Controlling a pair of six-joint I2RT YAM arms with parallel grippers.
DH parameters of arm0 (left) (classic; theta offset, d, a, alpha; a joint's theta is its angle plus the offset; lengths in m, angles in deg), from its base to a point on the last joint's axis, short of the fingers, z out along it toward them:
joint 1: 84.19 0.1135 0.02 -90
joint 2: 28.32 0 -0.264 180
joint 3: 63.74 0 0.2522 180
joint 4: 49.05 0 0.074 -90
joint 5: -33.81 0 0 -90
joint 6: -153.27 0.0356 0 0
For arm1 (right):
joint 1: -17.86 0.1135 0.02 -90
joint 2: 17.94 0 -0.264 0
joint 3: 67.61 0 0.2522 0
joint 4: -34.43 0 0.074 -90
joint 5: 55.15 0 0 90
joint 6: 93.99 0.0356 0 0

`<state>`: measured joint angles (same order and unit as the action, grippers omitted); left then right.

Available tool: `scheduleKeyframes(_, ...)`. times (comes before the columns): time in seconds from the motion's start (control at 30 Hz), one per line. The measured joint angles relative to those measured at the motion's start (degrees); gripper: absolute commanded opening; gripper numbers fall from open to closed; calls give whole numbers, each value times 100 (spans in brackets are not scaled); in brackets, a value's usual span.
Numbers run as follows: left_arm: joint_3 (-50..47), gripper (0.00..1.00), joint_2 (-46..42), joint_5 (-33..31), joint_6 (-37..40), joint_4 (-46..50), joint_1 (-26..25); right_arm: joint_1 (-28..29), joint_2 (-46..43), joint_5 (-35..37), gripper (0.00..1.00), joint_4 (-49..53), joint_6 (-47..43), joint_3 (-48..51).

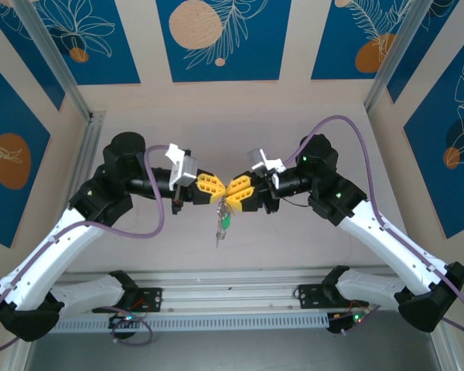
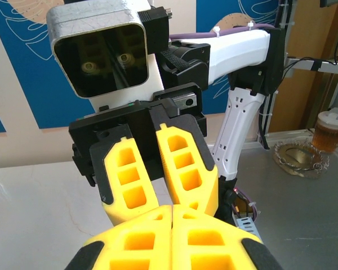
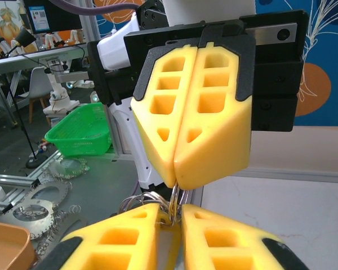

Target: Put the keys on the keyring

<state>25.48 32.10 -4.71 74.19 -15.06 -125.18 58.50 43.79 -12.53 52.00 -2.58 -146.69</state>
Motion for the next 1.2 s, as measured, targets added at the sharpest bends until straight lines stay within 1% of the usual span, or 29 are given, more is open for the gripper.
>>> scheduleKeyframes(0.13,0,0,0,-2,9,15,0,2,33,-11,2,4,-44,-26)
scheduleKeyframes(0.17,0,0,0,-2,9,22,4,2,33,-2,0,15,-28,-26)
scheduleKeyframes(0.3,2,0,0,-50,26,33,11,2,72,85,0,293,-160,-184)
scheduleKeyframes(0.33,17,5,0,-79,66,61,13,2,85,116,0,400,-219,-234)
scheduleKeyframes(0.4,120,20,7,-197,229,247,15,2,116,243,0,684,-358,-369)
scheduleKeyframes(0.43,203,25,13,-254,321,396,15,15,151,306,0,881,-452,-476)
scheduleKeyframes(0.47,310,26,20,-337,402,584,15,20,201,376,0,1147,-566,-632)
scheduleKeyframes(0.67,1080,24,103,-831,927,1585,13,37,623,739,0,2667,-1272,-1672)
scheduleKeyframes(0.77,1331,24,201,-1008,1137,2022,0,92,811,901,0,3320,-1572,-2028)
scheduleKeyframes(0.87,1384,23,313,-1169,1246,2310,-28,203,1023,1158,0,3864,-1821,-2332)
scheduleKeyframes(1.03,1384,21,450,-1405,1381,2632,-63,389,1373,1602,0,4503,-2096,-2715)
scheduleKeyframes(1.2,1384,21,507,-1519,1480,2767,-105,442,1447,1757,0,4756,-2225,-2750)
